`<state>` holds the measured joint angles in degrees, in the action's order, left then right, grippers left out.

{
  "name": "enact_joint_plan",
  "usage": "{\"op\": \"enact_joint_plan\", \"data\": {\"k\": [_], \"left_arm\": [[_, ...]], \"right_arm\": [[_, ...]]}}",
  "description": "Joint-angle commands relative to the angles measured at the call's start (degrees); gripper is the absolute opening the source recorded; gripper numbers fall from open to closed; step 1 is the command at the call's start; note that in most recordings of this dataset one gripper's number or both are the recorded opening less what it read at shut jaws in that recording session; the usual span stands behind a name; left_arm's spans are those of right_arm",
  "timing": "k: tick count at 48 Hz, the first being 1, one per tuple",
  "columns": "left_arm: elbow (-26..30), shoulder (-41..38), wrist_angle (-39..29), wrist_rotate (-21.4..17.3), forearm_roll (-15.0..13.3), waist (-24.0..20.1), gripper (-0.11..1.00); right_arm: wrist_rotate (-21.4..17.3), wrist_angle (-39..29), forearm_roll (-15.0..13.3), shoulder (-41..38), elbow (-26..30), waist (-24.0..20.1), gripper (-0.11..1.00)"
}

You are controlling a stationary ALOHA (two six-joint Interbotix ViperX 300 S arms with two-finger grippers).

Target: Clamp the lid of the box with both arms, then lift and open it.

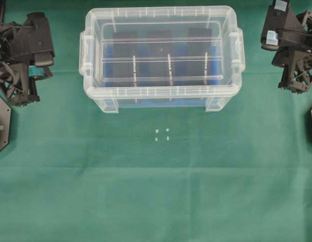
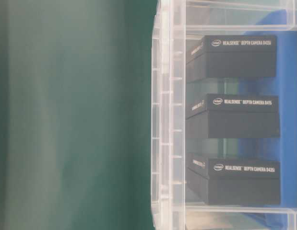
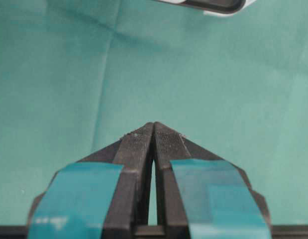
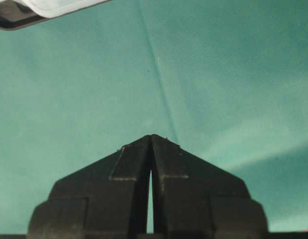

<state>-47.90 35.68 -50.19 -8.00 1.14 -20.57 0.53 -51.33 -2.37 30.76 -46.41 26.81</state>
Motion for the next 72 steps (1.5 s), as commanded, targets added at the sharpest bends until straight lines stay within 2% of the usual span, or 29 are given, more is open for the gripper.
{"op": "enact_joint_plan", "data": {"k": [1,10,17,31,54,72], "left_arm": [[0.9,-0.2,0.4,0.0,0.1,-0.3,0.0],[1.0,-0.2,0.4,-0.4,0.2,-0.3,0.0],[1.0,-0.5,0.0,-1.8,0.1,-0.2,0.0],[1.1,-1.9,-0.9,-8.9,0.0,-0.3,0.0],[1.9,-3.2,-1.1,-9.7,0.0,-1.2,0.0],[6.6,-9.5,-0.5,-12.6,0.1,-2.2,0.0]], "right_arm": [[0.1,0.7,0.0,0.2,0.4,0.2,-0.02],[0.7,0.7,-0.2,0.2,0.4,0.2,-0.02],[3.6,0.6,-0.2,0.2,0.4,0.1,-0.02],[9.6,0.3,-0.1,0.2,0.5,0.1,-0.02],[10.0,0.4,-0.1,0.1,0.5,0.2,-0.02],[10.0,1.5,-0.1,-1.6,1.4,-0.3,-0.02]]}}
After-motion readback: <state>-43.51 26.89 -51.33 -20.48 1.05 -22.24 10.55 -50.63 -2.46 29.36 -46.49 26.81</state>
